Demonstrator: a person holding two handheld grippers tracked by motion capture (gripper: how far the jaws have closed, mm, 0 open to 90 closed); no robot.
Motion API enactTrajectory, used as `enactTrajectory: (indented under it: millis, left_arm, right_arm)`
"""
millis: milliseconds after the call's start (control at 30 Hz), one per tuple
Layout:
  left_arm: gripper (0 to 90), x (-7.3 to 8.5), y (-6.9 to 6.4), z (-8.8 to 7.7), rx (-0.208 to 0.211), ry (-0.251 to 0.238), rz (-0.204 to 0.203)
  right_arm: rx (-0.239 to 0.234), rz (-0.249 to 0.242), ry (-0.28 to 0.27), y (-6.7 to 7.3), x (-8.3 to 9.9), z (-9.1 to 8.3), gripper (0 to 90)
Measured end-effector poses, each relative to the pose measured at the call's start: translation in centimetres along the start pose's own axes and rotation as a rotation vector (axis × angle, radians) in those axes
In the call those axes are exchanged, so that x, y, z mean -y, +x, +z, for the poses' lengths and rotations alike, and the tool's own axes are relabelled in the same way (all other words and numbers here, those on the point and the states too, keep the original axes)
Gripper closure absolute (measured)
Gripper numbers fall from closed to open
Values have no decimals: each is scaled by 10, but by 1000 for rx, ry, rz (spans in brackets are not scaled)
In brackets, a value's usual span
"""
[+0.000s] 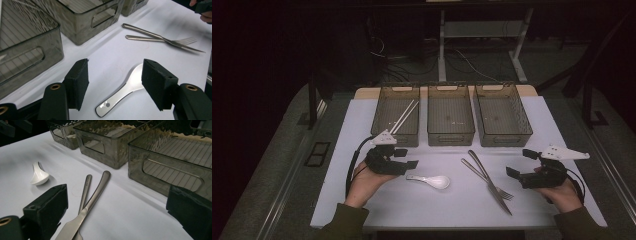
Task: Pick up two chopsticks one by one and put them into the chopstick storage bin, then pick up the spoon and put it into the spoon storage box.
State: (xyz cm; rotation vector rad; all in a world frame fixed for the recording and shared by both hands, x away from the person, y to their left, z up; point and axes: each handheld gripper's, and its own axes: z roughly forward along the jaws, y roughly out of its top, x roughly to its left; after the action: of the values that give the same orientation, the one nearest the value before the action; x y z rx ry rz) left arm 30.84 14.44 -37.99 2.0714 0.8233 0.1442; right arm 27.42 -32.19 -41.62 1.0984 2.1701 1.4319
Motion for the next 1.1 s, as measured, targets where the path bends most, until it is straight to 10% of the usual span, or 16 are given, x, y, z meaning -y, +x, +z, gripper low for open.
enactTrajectory:
  millis: [1100]
  left_arm:
    - [364, 40, -5, 27, 65, 90, 36]
  right_arm:
    - [-1, -5, 6, 0, 1, 1, 38]
